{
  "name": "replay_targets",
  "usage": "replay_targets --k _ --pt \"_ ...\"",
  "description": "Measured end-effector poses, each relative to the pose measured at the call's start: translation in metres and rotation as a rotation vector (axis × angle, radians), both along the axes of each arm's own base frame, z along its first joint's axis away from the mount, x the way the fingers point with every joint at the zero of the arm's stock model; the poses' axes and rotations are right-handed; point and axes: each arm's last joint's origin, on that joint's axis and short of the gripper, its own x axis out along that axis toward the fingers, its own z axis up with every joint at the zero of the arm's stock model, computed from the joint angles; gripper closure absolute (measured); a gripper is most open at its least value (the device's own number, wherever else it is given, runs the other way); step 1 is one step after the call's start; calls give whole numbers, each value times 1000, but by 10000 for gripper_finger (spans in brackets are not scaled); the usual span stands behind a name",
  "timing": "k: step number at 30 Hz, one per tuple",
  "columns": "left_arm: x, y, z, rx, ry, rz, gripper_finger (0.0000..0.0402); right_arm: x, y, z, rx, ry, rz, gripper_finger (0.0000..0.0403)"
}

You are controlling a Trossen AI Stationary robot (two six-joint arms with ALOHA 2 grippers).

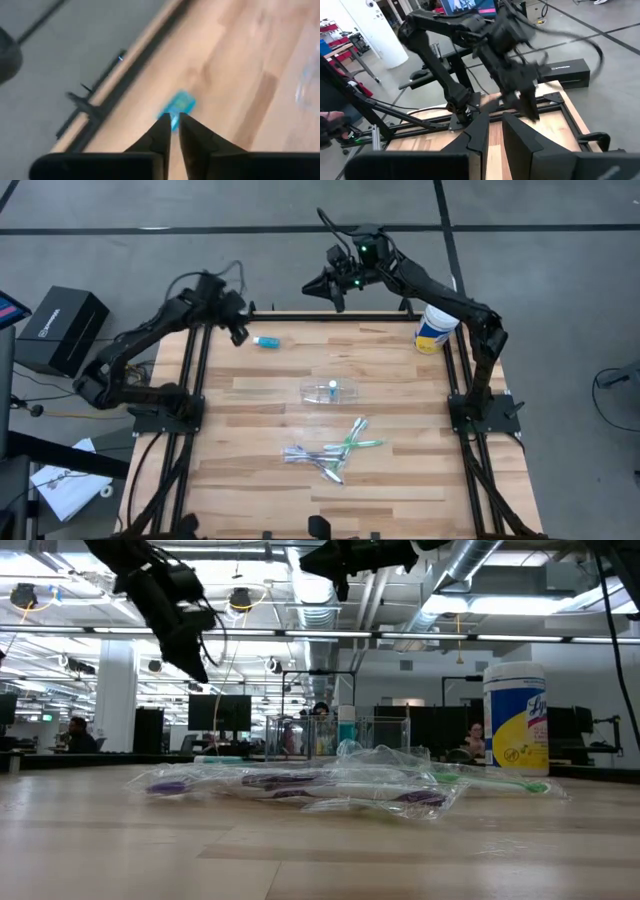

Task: Pick & Place toothbrushing station
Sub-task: Put the blue mouthwash bottle into the transparent organizer

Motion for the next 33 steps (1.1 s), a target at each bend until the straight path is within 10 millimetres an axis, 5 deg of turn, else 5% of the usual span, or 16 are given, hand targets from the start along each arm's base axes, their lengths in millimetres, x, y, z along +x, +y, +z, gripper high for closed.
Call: replay_targets --k 12,22,33 --pt "45 -4 -50 -50 288 -187 249 4 10 -1 17 1 65 356" --pt "60 -13 -51 89 388 -316 214 4 10 0 1 -4 76 356" --pt "59 -12 -50 54 363 -165 178 6 10 5 -51 -65 95 356"
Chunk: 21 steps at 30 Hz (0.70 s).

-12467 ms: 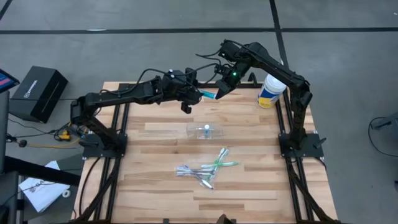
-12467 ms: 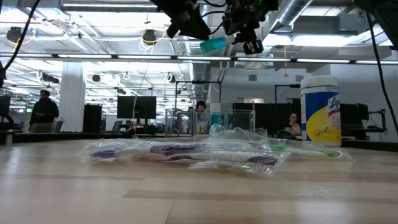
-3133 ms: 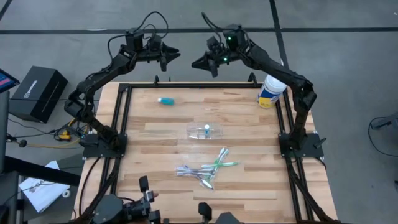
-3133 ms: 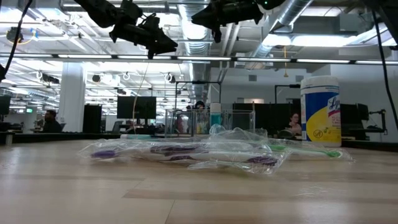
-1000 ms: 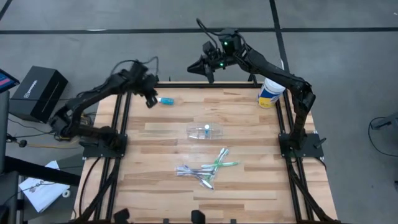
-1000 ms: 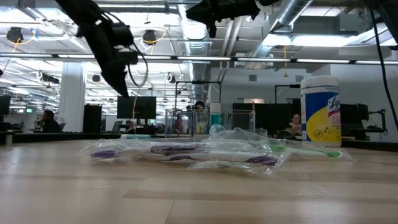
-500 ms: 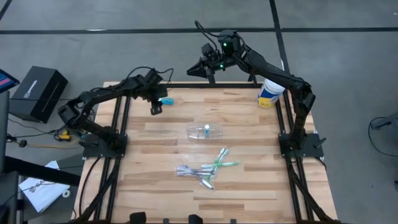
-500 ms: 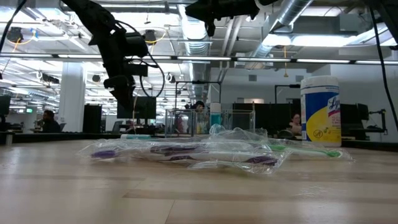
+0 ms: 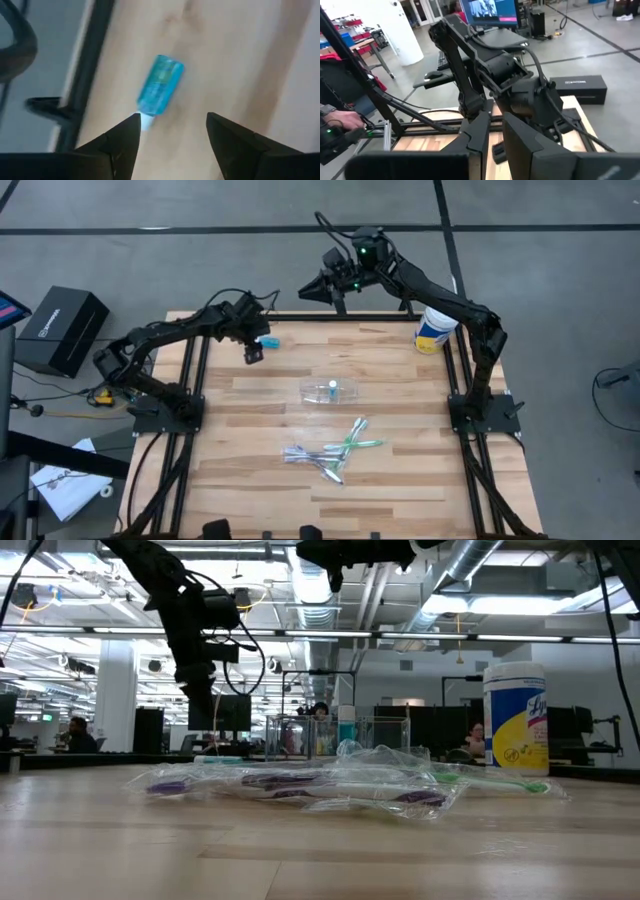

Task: Pick & Place toothbrushing station
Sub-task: Put the blue mouthwash bottle into the transparent organizer

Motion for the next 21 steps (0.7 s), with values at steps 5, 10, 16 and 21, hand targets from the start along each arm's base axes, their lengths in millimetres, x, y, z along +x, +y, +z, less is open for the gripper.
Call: replay_targets --k 5,10,16,21 --pt "0 4 12 122 -44 79 183 0 0 0 21 2 8 356" --pt "1 3 19 130 -112 87 207 0 1 0 32 0 34 356" --pt "7 6 4 -13 -145 -29 240 0 2 2 29 -15 58 356" --pt "12 10 -12 -35 -82 -130 248 1 3 4 13 -40 63 356"
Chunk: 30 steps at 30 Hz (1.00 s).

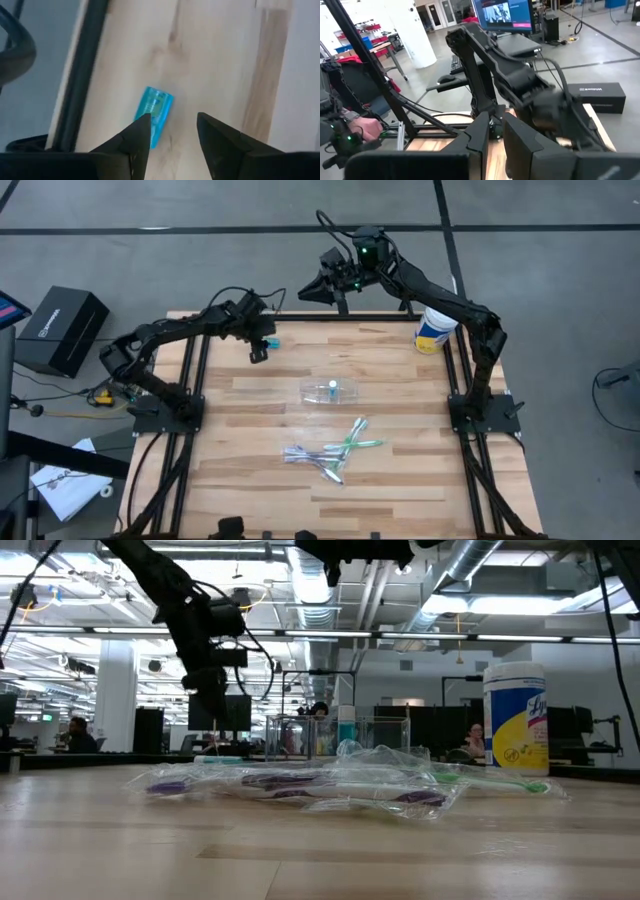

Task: Pick & Place toothbrushing station
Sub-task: Put the blue mouthwash bottle into the transparent organizer

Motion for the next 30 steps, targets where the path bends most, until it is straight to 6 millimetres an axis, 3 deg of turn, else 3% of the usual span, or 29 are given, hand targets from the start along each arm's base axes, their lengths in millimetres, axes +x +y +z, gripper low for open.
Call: replay_targets --k 10,19,24,30 --pt "6 12 -40 -48 180 -81 214 3 5 2 -12 -21 14 356" --pt "10 44 -36 10 197 -85 208 8 15 2 -26 -25 41 356" --pt "9 40 -48 -95 221 -122 210 9 17 2 -29 -26 56 356" --pt "14 40 -52 -93 215 -137 208 9 17 2 -29 -29 70 356"
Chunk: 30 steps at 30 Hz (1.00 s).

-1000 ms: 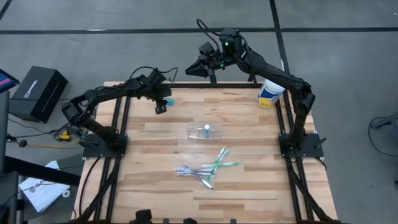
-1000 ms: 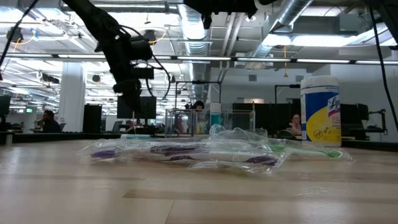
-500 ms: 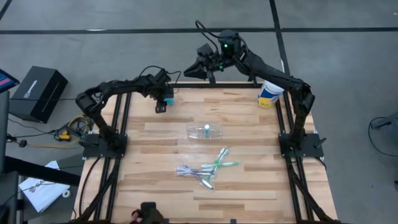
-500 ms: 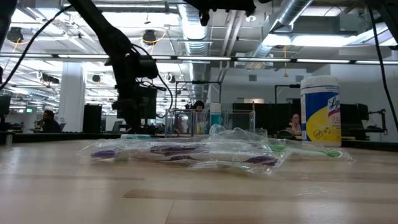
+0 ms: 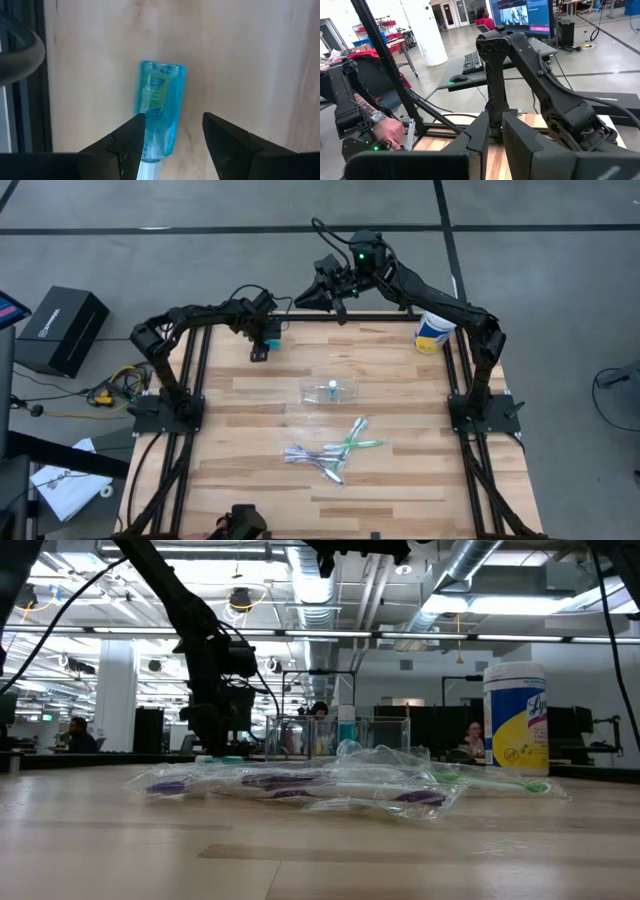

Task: Pick & Place toothbrushing station
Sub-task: Put the blue mouthwash bottle into the transparent organizer

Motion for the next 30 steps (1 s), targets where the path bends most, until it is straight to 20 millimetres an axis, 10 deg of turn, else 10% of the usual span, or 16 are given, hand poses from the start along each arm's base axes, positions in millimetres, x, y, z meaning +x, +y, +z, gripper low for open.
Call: replay_targets --k 16,30 --pt "3 3 -29 -98 40 51 238 2 3 3 4 -25 14 356" --pt "-5 13 22 -188 -360 330 321 1 -1 9 6 -74 -2 356"
